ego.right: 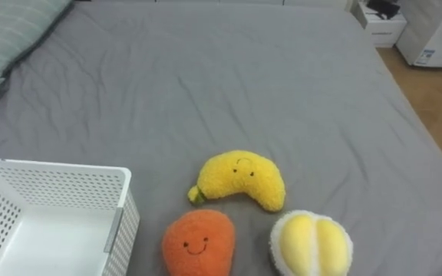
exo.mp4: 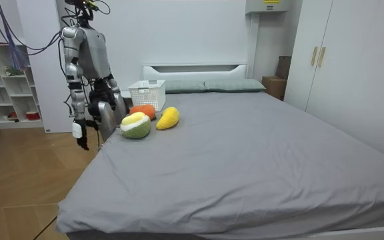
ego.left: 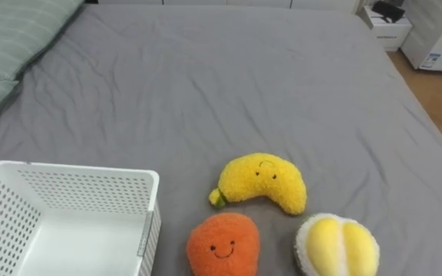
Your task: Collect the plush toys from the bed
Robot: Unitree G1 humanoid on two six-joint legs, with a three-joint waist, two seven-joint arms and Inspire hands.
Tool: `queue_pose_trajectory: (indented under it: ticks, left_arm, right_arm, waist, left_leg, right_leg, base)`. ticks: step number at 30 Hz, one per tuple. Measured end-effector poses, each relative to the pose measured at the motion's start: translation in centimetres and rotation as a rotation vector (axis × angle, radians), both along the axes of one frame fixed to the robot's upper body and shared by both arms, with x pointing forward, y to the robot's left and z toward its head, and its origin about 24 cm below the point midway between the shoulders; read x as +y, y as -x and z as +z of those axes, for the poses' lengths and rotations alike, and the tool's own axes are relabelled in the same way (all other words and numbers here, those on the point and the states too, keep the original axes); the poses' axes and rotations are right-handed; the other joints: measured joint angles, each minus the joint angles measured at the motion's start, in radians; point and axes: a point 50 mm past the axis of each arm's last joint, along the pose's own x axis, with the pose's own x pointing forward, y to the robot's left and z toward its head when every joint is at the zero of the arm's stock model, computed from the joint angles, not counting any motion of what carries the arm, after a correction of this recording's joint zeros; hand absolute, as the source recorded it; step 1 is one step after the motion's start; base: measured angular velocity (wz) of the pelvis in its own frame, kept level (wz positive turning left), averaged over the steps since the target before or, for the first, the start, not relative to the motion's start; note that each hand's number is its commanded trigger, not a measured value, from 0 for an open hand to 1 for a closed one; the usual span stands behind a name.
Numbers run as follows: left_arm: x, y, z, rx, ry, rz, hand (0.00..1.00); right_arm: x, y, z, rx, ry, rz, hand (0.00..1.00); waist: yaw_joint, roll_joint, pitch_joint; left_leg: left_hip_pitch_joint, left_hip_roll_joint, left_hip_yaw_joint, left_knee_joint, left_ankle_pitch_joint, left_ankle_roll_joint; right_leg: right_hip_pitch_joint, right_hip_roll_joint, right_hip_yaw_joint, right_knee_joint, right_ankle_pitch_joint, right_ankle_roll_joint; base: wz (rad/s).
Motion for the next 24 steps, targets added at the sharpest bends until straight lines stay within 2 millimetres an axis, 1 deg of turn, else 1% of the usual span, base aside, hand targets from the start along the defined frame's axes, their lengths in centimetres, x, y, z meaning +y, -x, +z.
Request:
queue_pose_trajectory:
  ticks: [1,2,3,4,5,6,7,8,9,10,11,12,13,14,15,16,17,18,20,21,23,24]
  left_arm:
    - [0.4,0.4,0.1,0.008,-0.01,0.004,0.0]
    - [0.9,0.6,0.2,0.011,-0.025,0.012,0.0]
    - [1.2,1.0,0.2,0.02,-0.033,0.015,0.0]
    - [1.7,1.7,0.3,0.034,-0.05,0.017,0.0]
    - [2.2,2.1,0.5,0.045,-0.067,0.009,0.0]
    - [2.4,2.3,0.6,0.047,-0.073,0.005,0.0]
    - [2.7,2.3,0.6,0.054,-0.082,-0.006,0.0]
    - [3.0,2.4,0.7,0.061,-0.09,-0.022,0.0]
    - [3.1,2.5,0.7,0.067,-0.095,-0.032,0.0]
    - [3.2,2.8,0.8,0.077,-0.1,-0.035,0.0]
    - [3.3,2.9,0.8,0.079,-0.102,-0.037,0.0]
    - [3.3,2.8,0.8,0.076,-0.104,-0.041,0.0]
    - [3.4,3.0,0.9,0.081,-0.109,-0.057,0.0]
    - [3.4,3.0,0.9,0.082,-0.112,-0.057,0.0]
    - [3.6,3.1,0.9,0.086,-0.119,-0.069,0.0]
    - [3.6,3.1,1.0,0.086,-0.122,-0.078,0.0]
    - [3.6,3.0,1.0,0.085,-0.122,-0.08,0.0]
    - [3.6,2.9,0.9,0.084,-0.121,-0.085,0.0]
    - [3.6,2.6,0.9,0.078,-0.122,-0.093,0.0]
    - [3.5,2.5,0.9,0.077,-0.123,-0.096,0.0]
    - [3.5,2.4,0.9,0.077,-0.124,-0.11,0.0]
    - [3.5,2.4,0.9,0.077,-0.124,-0.109,0.0]
  right_arm:
    - [-0.2,0.1,0.0,-0.001,0.006,-0.036,0.0]
    - [-0.5,0.1,0.1,-0.001,0.022,-0.087,0.0]
    - [-0.8,-0.1,0.2,-0.008,0.038,-0.122,0.0]
    - [-1.6,-0.9,0.3,-0.052,0.081,-0.215,0.0]
    - [-2.9,-2.1,0.6,-0.114,0.127,-0.276,0.0]
    - [-3.6,-2.9,0.8,-0.148,0.153,-0.299,0.0]
    - [-4.8,-4.6,1.2,-0.219,0.201,-0.355,0.0]
    - [-6.1,-6.3,1.8,-0.276,0.241,-0.39,0.0]
    - [-6.6,-7.0,2.1,-0.305,0.262,-0.405,0.0]
    - [-7.7,-8.4,2.7,-0.354,0.306,-0.423,0.0]
    - [-8.7,-9.4,3.2,-0.387,0.346,-0.427,0.0]
    - [-9.1,-9.8,3.5,-0.401,0.362,-0.433,0.0]
    - [-9.8,-10.7,4.0,-0.425,0.391,-0.438,0.0]
    - [-10.1,-11.0,4.3,-0.437,0.407,-0.441,0.0]
    - [-10.5,-11.8,4.9,-0.464,0.44,-0.434,0.0]
    - [-10.8,-13.0,5.7,-0.5,0.476,-0.403,0.0]
    - [-11.1,-14.1,6.5,-0.543,0.508,-0.373,0.0]
    - [-11.2,-14.8,7.0,-0.567,0.525,-0.353,0.0]
    - [-11.6,-17.1,9.0,-0.666,0.593,-0.274,0.0]
    - [-11.6,-17.6,9.5,-0.69,0.613,-0.26,0.0]
    - [-11.6,-19.8,11.9,-0.797,0.69,-0.174,0.0]
    - [-11.4,-20.3,12.5,-0.821,0.708,-0.142,0.0]
  waist:
    - [-0.004,-0.003,-0.0008]
    - [-0.02,-0.008,-0.0039]
    - [-0.026,-0.011,-0.0052]
    - [-0.035,-0.016,-0.0039]
    - [-0.046,-0.021,-0.0046]
    - [-0.054,-0.024,-0.0048]
    - [-0.062,-0.027,-0.0065]
    - [-0.074,-0.038,-0.0128]
    - [-0.077,-0.037,-0.0118]
    - [-0.079,-0.043,-0.0155]
    - [-0.079,-0.047,-0.0169]
    - [-0.079,-0.048,-0.0174]
    - [-0.079,-0.045,-0.0186]
    - [-0.079,-0.047,-0.0187]
    - [-0.079,-0.05,-0.0198]
    - [-0.077,-0.051,-0.0219]
    - [-0.078,-0.047,-0.0218]
    - [-0.078,-0.047,-0.0216]
    - [-0.079,-0.047,-0.021]
    - [-0.077,-0.048,-0.021]
    - [-0.074,-0.047,-0.0204]
    - [-0.071,-0.047,-0.0204]
  left_leg:
    - [0.001,0.0,0.0,0.001,0.0,-0.001]
    - [0.003,0.0,-0.001,0.002,0.0,-0.002]
    - [0.005,0.0,-0.001,0.002,0.0,-0.002]
    - [0.009,0.0,0.002,0.003,0.0,-0.002]
    - [0.011,0.0,0.004,0.009,0.0,-0.001]
    - [0.01,0.0,0.004,0.01,0.0,-0.001]
    - [0.004,0.0,0.004,0.01,0.0,-0.001]
    - [0.001,0.0,0.004,0.011,0.0,0.0]
    - [0.001,0.0,0.004,0.011,0.0,0.0]
    - [0.001,0.0,0.004,0.011,0.0,-0.001]
    - [0.0,0.0,0.004,0.012,0.0,-0.001]
    - [-0.002,0.001,0.004,0.011,0.0,-0.001]
    - [-0.004,0.001,0.003,0.01,0.0,-0.001]
    - [-0.005,0.001,0.003,0.009,0.0,-0.001]
    - [-0.004,0.0,0.004,0.008,0.0,-0.001]
    - [-0.003,0.0,0.004,0.007,0.0,-0.001]
    - [-0.002,0.0,0.004,0.005,0.0,-0.001]
    - [-0.001,0.0,0.004,0.004,0.0,-0.001]
    - [-0.008,0.001,0.005,0.004,0.001,-0.001]
    - [-0.01,0.001,0.005,0.004,0.001,-0.001]
    - [-0.018,0.001,0.005,0.004,0.001,-0.001]
    - [-0.018,0.001,0.005,0.004,0.001,-0.001]
  right_leg:
    - [0.0,0.0,0.001,0.002,-0.001,-0.001]
    - [0.003,0.0,0.002,0.004,-0.001,-0.001]
    - [0.003,0.0,0.003,0.007,-0.001,-0.002]
    - [0.002,-0.001,0.007,0.014,-0.001,-0.002]
    - [0.003,0.0,0.009,0.015,-0.001,-0.002]
    - [0.002,-0.001,0.008,0.015,-0.001,-0.002]
    - [0.0,-0.001,0.008,0.014,0.0,-0.001]
    - [-0.003,-0.001,0.007,0.013,0.001,0.0]
    - [-0.003,-0.001,0.007,0.013,0.001,0.0]
    - [-0.001,0.0,0.005,0.01,0.002,0.0]
    - [0.0,0.001,0.005,0.004,0.005,-0.001]
    - [0.0,0.002,0.005,0.0,0.007,0.0]
    - [-0.001,0.002,0.004,-0.004,0.008,0.0]
    - [-0.002,0.002,0.003,-0.004,0.008,0.0]
    - [-0.003,0.002,0.004,-0.003,0.009,0.0]
    - [-0.003,0.002,0.006,-0.003,0.009,0.0]
    - [-0.003,0.003,0.006,-0.003,0.009,0.0]
    - [-0.004,0.002,0.004,-0.002,0.009,0.0]
    - [-0.015,0.002,0.003,-0.001,0.01,0.0]
    - [-0.017,0.002,0.003,0.0,0.01,0.0]
    - [-0.025,0.002,0.004,-0.002,0.01,0.0]
    - [-0.026,0.003,0.004,-0.002,0.01,0.0]
  base:
    - [0.0]
    - [0.0]
    - [-0.03]
    - [-0.11]
    - [-0.11]
    - [-0.03]
    - [0.0]
    - [0.0]
    - [0.0]
    - [0.0]
    - [0.0]
    - [0.0]
    - [0.0]
    - [0.0]
    - [0.0]
    - [0.0]
    - [0.0]
    - [0.0]
    - [0.0]
    - [0.0]
    - [0.0]
    - [0.0]
